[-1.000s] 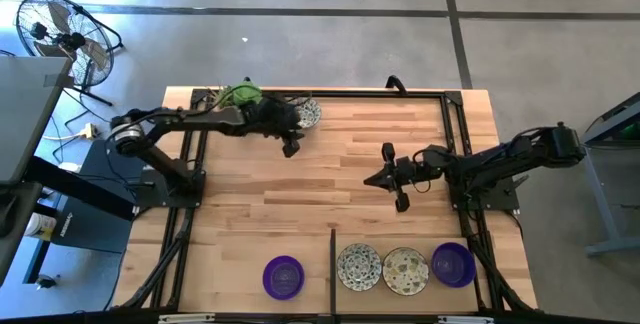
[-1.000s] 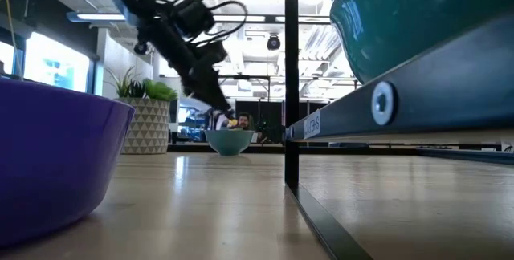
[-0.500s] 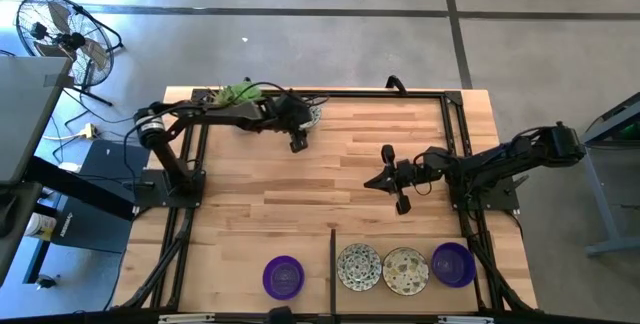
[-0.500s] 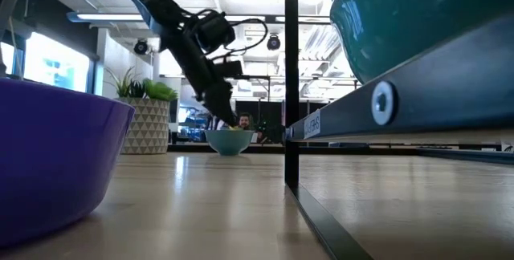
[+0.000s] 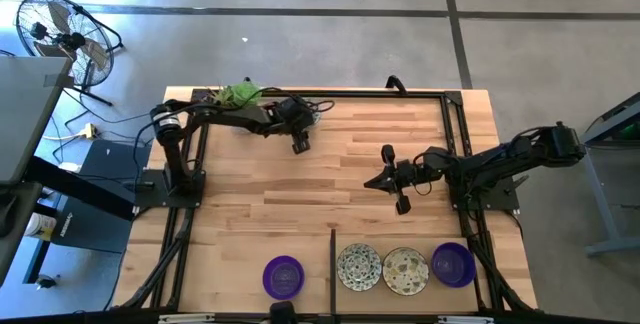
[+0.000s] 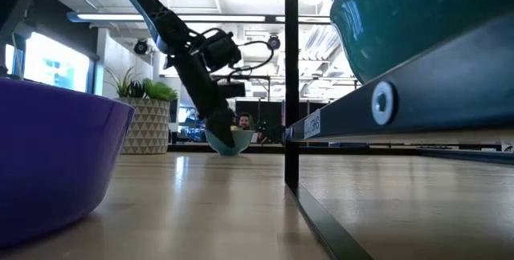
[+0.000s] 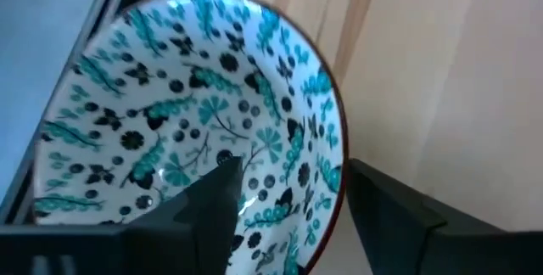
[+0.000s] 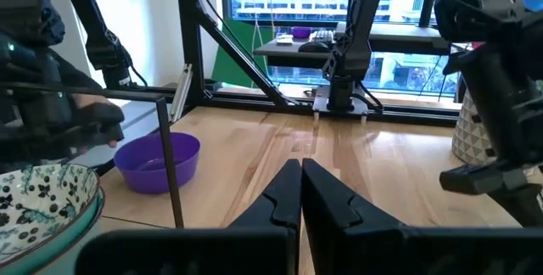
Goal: Pick & Place Mini bowls
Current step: Stack the blue patterned bowl on the blue patterned bowls on the shelf
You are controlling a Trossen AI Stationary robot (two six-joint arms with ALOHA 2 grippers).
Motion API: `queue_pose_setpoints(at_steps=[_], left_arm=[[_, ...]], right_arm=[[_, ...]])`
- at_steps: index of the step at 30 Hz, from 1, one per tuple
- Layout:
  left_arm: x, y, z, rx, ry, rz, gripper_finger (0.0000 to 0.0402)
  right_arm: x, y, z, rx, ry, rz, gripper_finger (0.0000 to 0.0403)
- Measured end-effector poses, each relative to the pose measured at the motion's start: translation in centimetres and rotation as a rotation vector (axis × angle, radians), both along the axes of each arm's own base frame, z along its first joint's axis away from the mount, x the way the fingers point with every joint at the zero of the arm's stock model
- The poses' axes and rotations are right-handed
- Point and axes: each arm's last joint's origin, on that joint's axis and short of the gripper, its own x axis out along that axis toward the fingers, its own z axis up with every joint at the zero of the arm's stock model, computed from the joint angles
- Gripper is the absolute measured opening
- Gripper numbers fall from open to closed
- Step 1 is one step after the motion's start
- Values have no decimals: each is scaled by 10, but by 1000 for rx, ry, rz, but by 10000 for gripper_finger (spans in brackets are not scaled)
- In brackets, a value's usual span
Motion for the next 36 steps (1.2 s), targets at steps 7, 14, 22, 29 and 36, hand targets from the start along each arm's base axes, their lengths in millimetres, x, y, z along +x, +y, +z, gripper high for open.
queue_pose_setpoints(at_steps=[7, 14, 22, 29, 36], left_arm=[[1, 0, -12, -6, 52, -29, 105], [-2, -10, 6, -19, 42, -68, 14], [2, -59, 28, -146, -8, -182, 29], [15, -114, 31, -239, -53, -295, 17], [30, -151, 41, -260, -217, -348, 26]], right_arm=[[0, 0, 0, 0, 0, 0, 0], [0, 0, 0, -16, 0, 0, 0], [0, 0, -1, -18, 3, 0, 0], [0, 0, -1, -18, 8, 0, 0], [0, 0, -1, -16, 12, 1, 0]])
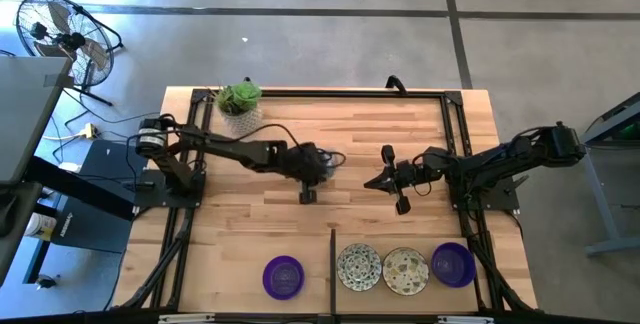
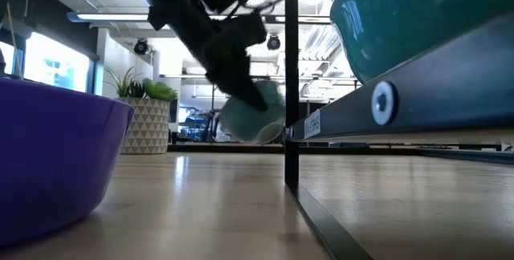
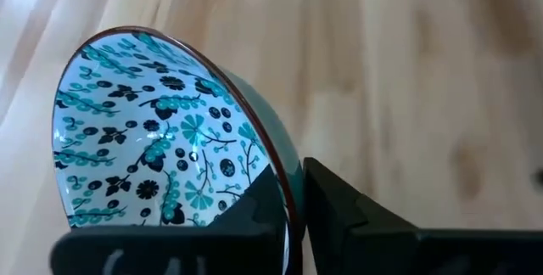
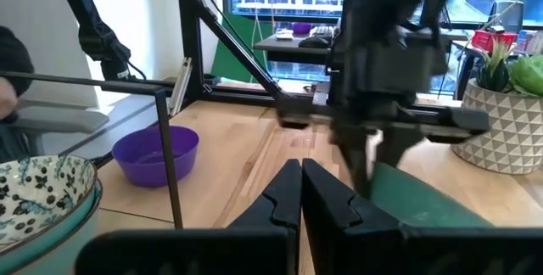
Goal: Pick & Place Mini bowls
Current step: Stack the blue patterned bowl on the blue patterned bowls on the shelf
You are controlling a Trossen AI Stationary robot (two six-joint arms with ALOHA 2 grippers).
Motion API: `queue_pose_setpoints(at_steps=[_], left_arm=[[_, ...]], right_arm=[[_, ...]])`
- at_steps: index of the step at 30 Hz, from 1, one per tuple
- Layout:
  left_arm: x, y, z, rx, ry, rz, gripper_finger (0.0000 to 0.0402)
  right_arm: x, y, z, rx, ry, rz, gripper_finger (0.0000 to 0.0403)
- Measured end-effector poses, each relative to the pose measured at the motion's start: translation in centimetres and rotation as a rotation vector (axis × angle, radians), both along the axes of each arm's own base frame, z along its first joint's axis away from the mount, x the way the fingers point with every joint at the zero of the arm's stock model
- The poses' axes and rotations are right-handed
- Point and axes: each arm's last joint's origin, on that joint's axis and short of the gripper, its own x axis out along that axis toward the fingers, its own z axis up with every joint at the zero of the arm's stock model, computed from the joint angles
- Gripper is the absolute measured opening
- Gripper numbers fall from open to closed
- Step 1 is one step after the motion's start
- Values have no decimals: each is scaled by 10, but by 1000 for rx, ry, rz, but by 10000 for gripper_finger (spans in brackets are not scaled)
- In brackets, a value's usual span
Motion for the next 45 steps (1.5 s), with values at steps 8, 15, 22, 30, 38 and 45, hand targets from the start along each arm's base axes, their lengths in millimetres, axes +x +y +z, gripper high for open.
queue_pose_setpoints(at_steps=[8, 15, 22, 30, 38, 45], left_arm=[[16, -22, 0, 17, -63, -15, 18], [35, -39, 7, 120, -22, -53, 19], [50, -40, -3, 104, 47, -92, 19], [56, -41, -6, 94, 42, -98, 19], [69, -43, -20, 79, 62, -107, 19], [71, -44, -23, 58, 86, -108, 40]], right_arm=[[0, 0, 0, 6, 5, 0, 0], [0, 0, 0, 9, 6, 0, 0], [0, 0, -1, 9, 8, 0, 0], [0, 0, -1, 9, 11, 1, 0], [0, 0, -1, 8, 13, 1, 0], [0, 0, -2, 9, 20, -3, 0]])
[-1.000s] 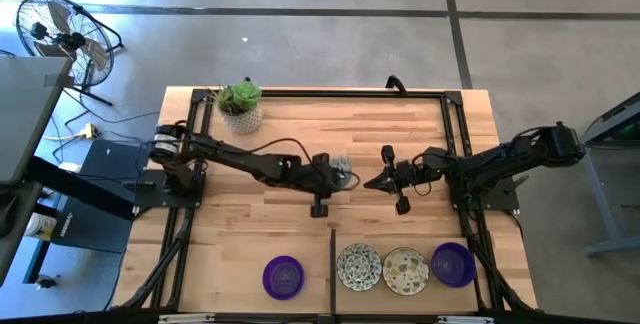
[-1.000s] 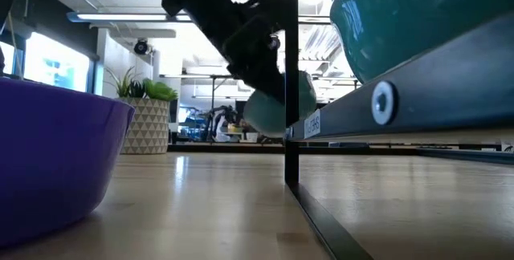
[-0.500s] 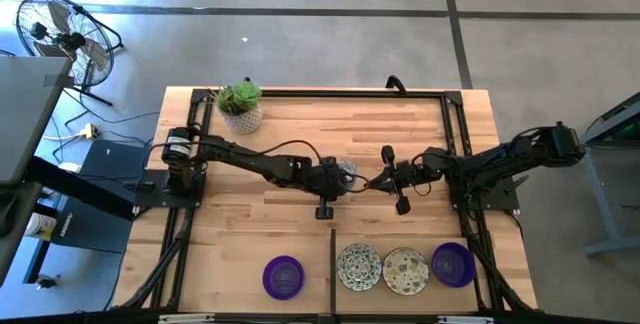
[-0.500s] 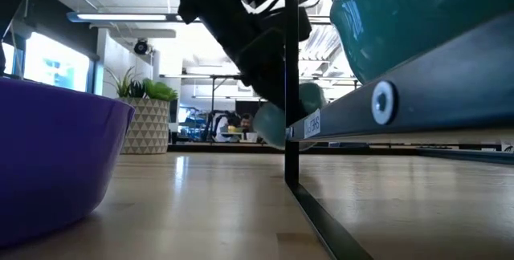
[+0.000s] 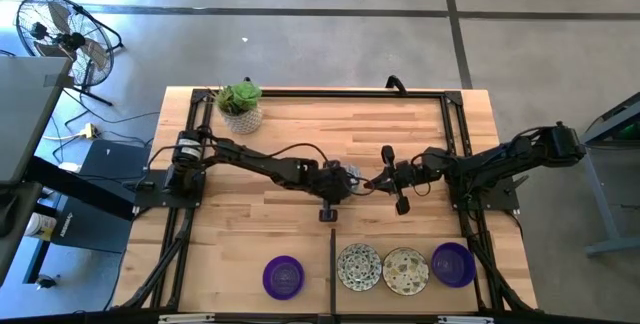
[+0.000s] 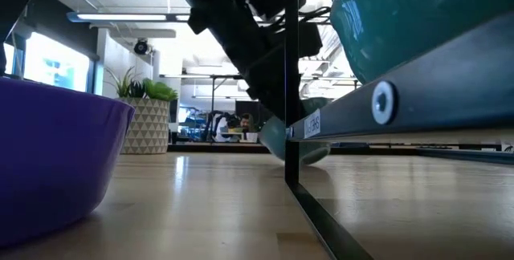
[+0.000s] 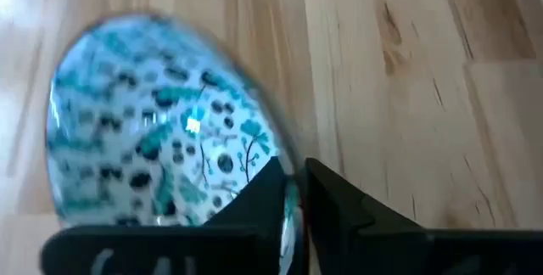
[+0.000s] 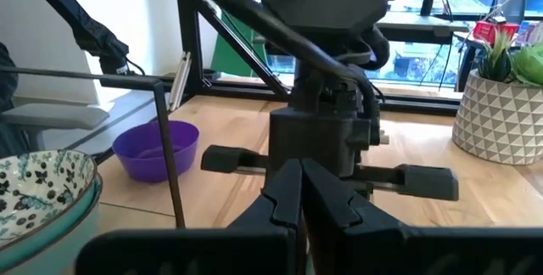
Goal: Pick & Place Mini bowls
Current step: Stack the blue patterned bowl on the blue patterned bowls on the shelf
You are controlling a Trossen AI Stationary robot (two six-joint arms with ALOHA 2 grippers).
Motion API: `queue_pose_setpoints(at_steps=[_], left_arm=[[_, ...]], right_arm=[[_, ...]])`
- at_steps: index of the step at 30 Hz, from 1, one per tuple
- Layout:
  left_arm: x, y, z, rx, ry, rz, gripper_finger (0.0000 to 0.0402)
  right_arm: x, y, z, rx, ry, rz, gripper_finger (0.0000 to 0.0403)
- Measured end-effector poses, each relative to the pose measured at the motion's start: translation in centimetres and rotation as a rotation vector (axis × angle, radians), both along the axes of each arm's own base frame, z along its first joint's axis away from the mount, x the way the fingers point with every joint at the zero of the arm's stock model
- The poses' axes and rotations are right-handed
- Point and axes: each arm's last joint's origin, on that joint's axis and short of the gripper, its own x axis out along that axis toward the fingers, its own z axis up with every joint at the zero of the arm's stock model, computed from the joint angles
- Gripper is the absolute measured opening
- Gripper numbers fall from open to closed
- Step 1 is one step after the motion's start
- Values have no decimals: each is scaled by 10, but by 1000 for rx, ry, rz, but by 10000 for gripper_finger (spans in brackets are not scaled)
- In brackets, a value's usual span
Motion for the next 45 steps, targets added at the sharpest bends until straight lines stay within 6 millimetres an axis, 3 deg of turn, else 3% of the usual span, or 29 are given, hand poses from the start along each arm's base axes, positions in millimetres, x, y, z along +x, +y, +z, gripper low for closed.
queue_pose_setpoints(at_steps=[12, 22, 26, 33, 40, 45], left_arm=[[-11, 2, 9, 8, 66, -8, 148], [-26, 3, 35, 35, 82, -43, 157], [-29, 3, 44, 34, 60, -69, 130], [-42, 10, 47, -24, -16, -103, 12], [-76, 29, 41, -83, -200, -35, 14], [-106, 36, 29, -143, -415, -3, 3]], right_arm=[[0, 0, -1, 8, 8, 0, 0], [0, 0, -1, 37, 15, -2, 0], [0, 0, -1, 37, 15, -2, 0], [0, 0, -1, 37, 16, -2, 0], [0, -1, -2, 42, 34, -37, 0], [4, -5, -4, 148, 123, -95, 0]])
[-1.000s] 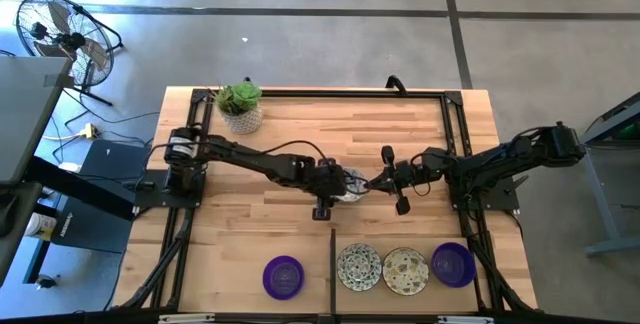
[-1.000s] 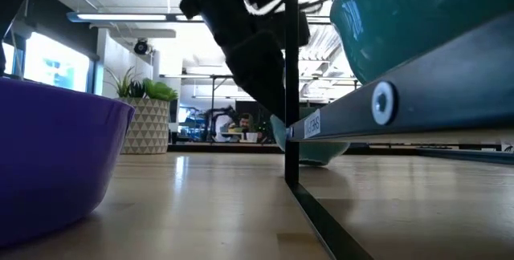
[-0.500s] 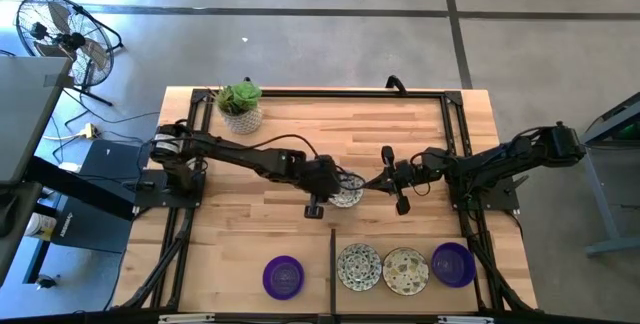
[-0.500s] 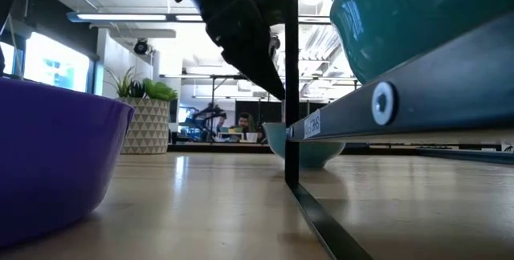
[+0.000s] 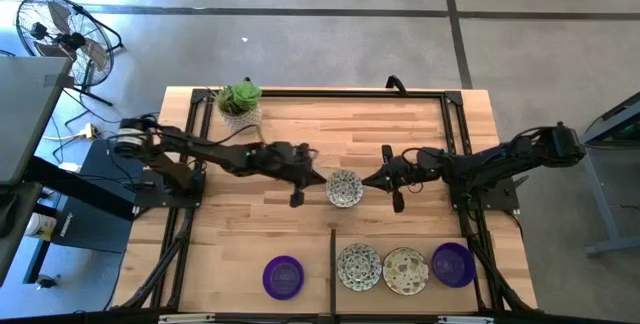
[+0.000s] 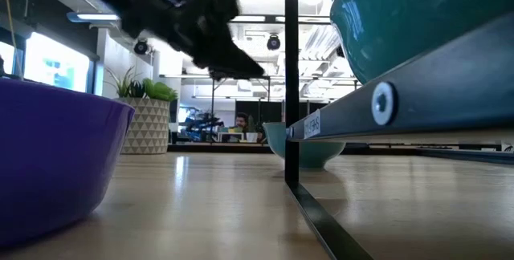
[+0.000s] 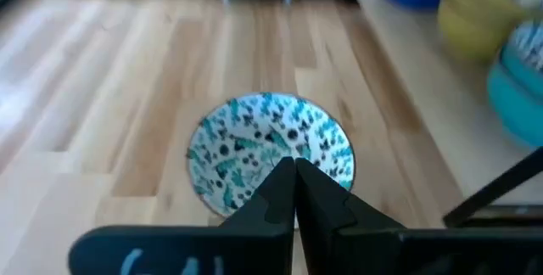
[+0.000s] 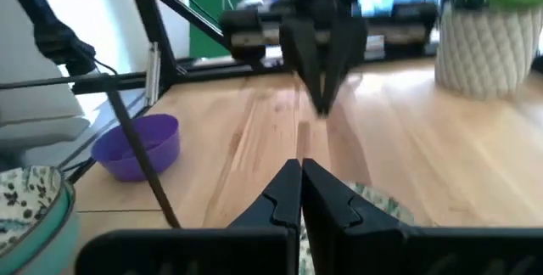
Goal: Pick & Place Mini bowls
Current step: Stack the blue patterned bowl on the blue patterned bowls on the shelf
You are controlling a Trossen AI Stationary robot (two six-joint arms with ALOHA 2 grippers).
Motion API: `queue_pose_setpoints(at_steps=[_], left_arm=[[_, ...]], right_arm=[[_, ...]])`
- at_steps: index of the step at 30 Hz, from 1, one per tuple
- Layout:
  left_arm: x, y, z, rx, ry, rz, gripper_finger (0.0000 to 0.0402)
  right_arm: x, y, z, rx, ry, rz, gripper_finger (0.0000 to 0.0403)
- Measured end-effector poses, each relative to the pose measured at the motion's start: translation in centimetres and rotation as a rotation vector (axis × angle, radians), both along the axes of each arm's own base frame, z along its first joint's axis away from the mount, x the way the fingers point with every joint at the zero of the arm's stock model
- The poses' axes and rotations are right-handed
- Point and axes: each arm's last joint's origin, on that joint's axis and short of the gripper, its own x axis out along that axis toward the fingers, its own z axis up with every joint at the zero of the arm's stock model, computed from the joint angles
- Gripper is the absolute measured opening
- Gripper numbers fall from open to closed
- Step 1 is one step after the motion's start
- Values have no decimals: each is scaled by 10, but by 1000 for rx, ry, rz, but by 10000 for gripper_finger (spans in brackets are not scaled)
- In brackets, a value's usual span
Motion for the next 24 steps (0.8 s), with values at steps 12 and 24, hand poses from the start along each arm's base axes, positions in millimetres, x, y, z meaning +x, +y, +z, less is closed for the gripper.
queue_pose_setpoints(at_steps=[12, 24], left_arm=[[-68, 26, -41, -70, -344, 99, 5], [-96, 51, -51, -67, -401, 83, 5]], right_arm=[[22, -35, 19, 223, 420, -346, 45], [54, -63, 25, 411, 671, -346, 169]])
